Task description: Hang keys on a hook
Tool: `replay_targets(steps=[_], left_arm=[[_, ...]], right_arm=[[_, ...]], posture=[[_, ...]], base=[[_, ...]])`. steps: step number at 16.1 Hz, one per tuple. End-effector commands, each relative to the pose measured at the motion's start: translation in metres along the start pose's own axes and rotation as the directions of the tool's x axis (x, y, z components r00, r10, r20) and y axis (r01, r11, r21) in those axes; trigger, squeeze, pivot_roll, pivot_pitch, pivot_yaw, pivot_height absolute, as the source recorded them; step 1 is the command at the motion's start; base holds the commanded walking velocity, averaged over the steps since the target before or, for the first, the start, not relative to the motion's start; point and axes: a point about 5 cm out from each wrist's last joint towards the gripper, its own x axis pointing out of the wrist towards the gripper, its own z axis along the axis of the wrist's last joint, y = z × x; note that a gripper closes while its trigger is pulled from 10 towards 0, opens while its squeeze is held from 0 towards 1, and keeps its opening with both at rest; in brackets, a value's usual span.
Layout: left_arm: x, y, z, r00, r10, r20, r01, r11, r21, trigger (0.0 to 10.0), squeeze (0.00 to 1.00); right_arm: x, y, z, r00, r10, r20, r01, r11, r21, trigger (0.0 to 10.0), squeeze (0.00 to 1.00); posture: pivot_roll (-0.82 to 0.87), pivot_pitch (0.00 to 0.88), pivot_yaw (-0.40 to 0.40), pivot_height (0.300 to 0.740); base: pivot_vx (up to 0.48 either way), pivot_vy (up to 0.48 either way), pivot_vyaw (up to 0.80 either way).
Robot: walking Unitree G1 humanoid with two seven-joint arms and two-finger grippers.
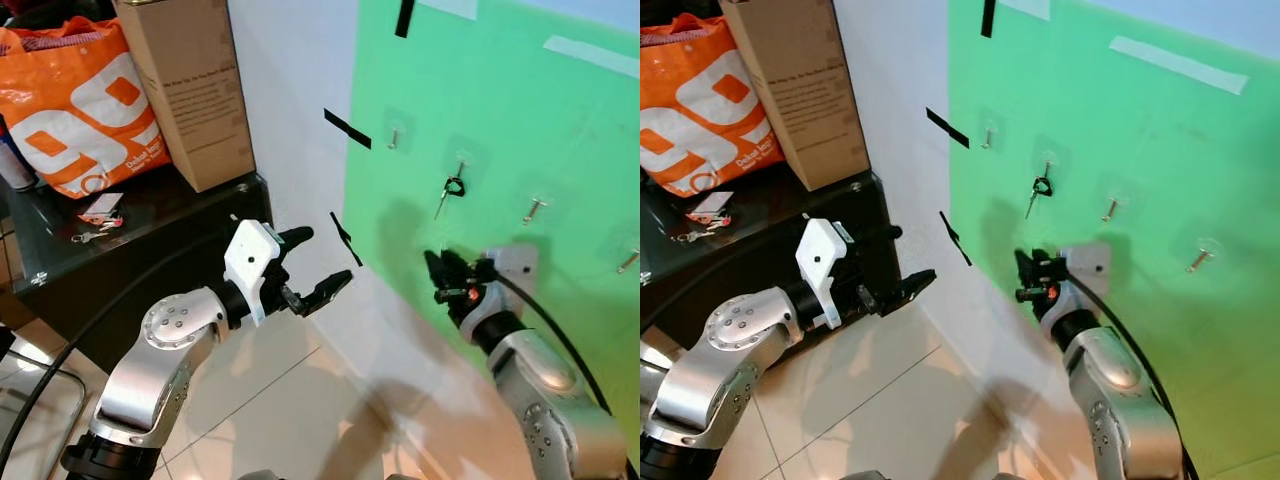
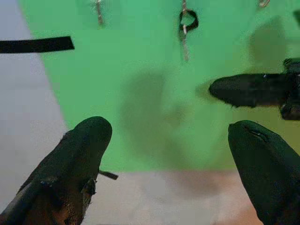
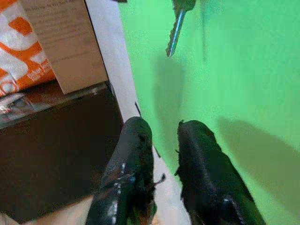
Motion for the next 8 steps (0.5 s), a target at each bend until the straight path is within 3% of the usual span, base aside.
replay_targets(steps=[1,3,8], left_arm=[[-0.003,0.001,0.003,1.0,0.009,0.011,-0.009,1.0,0.004,10.0,0.0],[-0.006,0.007,0.001,0.997,0.082,0.016,-0.082,0.997,0.011,10.0,0.0],[-0.012,0.019,-0.003,0.956,0.29,0.049,-0.292,0.955,0.053,10.0,0.0]], right_arm=[[0.001,0.001,-0.001,1.0,0.0,0.001,0.0,0.999,-0.032,10.0,1.0],[0.002,0.003,0.0,1.0,0.017,0.026,-0.013,0.987,-0.161,10.0,1.0],[0.001,0.002,-0.006,0.998,-0.011,0.059,0.02,0.989,-0.146,10.0,1.0]], posture=[[-0.05,0.0,0.04,0.74],[-0.05,0.0,0.042,0.74],[-0.04,0.0,0.045,0.74]], base=[[0.0,0.0,0.0],[0.0,0.0,0.8],[0.0,0.0,0.8]])
